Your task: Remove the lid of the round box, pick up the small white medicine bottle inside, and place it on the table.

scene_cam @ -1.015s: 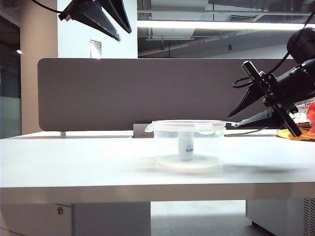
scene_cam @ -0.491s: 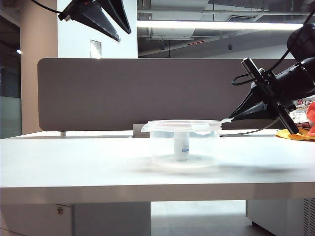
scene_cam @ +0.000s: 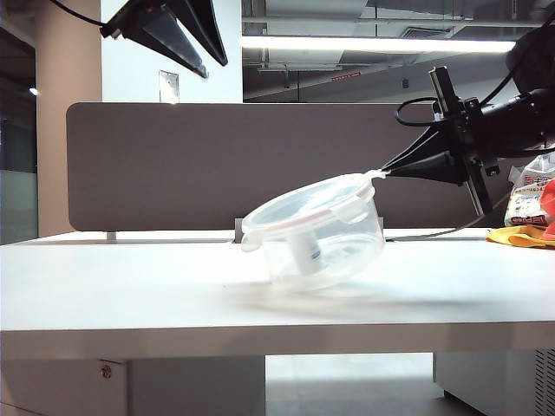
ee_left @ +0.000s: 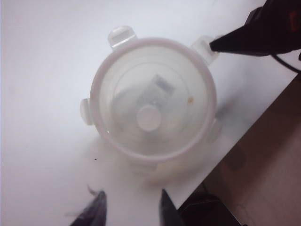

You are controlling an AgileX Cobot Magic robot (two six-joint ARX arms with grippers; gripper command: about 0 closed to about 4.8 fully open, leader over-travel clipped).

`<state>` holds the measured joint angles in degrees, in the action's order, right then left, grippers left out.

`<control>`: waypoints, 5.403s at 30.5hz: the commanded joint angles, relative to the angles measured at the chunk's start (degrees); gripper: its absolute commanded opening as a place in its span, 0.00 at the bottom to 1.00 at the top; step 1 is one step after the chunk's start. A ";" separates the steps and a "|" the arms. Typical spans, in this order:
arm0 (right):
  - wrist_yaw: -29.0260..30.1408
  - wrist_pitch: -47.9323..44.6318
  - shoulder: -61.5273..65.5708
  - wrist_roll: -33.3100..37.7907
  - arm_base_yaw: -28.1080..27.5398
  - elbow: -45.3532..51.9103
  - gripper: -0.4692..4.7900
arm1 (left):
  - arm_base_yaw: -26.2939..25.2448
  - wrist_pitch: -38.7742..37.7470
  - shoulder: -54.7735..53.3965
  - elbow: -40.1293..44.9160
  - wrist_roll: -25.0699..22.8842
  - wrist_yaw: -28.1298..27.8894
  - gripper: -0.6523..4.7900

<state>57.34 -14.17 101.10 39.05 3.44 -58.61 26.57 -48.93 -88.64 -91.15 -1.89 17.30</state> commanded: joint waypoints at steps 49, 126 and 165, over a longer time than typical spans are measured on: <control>-17.46 3.74 0.44 -0.52 -0.33 -0.37 0.08 | -0.04 1.88 -3.98 4.17 -0.24 -0.09 0.39; -15.21 8.20 0.44 -0.50 -0.22 -0.33 0.21 | -0.07 16.31 -21.88 5.25 5.27 15.58 0.32; -14.99 7.96 0.44 -0.50 -0.22 -0.37 0.19 | -0.17 10.21 -22.60 5.25 3.43 22.27 0.58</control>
<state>41.71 -5.48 101.82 38.74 3.11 -58.74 26.30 -38.94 -111.35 -85.78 1.43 40.40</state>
